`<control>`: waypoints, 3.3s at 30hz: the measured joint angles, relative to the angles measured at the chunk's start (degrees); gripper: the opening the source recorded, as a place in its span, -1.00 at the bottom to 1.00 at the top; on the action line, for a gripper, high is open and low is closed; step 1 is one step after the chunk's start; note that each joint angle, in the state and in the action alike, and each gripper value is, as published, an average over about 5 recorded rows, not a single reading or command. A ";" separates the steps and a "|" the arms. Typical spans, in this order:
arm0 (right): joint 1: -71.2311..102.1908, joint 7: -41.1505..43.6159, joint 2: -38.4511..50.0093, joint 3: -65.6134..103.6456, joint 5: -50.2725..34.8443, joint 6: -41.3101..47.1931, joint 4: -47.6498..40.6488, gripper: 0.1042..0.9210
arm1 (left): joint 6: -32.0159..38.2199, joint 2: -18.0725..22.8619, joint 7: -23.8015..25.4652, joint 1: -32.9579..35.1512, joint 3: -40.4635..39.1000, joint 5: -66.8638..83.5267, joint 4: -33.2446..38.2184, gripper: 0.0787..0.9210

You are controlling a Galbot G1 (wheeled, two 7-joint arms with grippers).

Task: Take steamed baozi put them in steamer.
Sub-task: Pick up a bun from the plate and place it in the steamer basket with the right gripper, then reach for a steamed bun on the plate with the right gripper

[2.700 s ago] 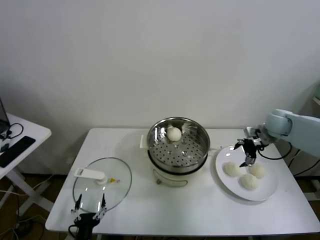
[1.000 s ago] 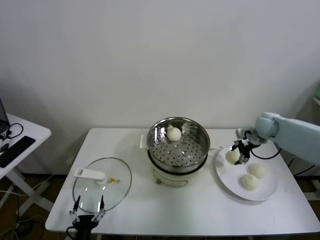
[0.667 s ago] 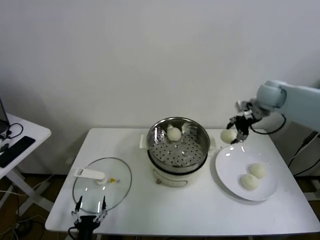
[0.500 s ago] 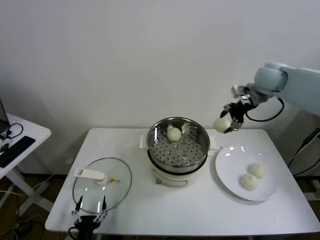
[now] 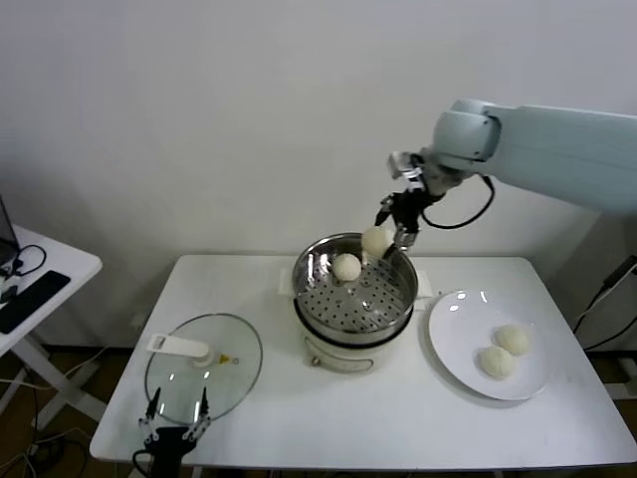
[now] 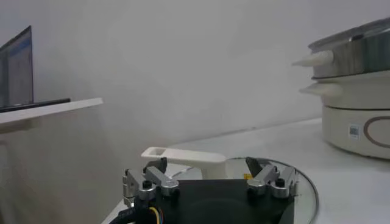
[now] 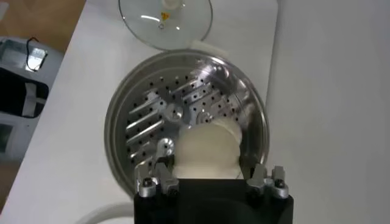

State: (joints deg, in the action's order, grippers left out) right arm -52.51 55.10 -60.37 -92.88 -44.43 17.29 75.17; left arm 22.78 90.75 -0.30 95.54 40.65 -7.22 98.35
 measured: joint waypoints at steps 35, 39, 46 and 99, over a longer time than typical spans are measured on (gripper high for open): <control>20.51 -4.23 -13.15 7.54 11.20 -0.23 -13.08 0.47 | 1.20 -0.04 -0.26 0.41 0.83 -1.23 -1.43 0.77; 21.05 -4.28 -13.29 7.89 11.75 -0.60 -13.66 0.48 | 1.23 0.02 -0.26 0.39 0.81 -1.25 -1.43 0.77; 21.40 -4.33 -12.95 8.60 11.37 -1.39 -13.92 0.74 | 1.26 0.19 -0.28 0.43 0.75 -1.34 -1.36 0.77; 30.53 4.28 29.08 11.19 31.62 -9.94 -4.42 0.76 | 1.08 0.42 -0.60 2.13 0.51 -3.01 -1.27 0.77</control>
State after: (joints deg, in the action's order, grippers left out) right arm -21.99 59.39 -31.30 -81.68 -12.81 7.35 70.74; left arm 23.85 91.17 -0.90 97.68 41.16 -10.23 97.09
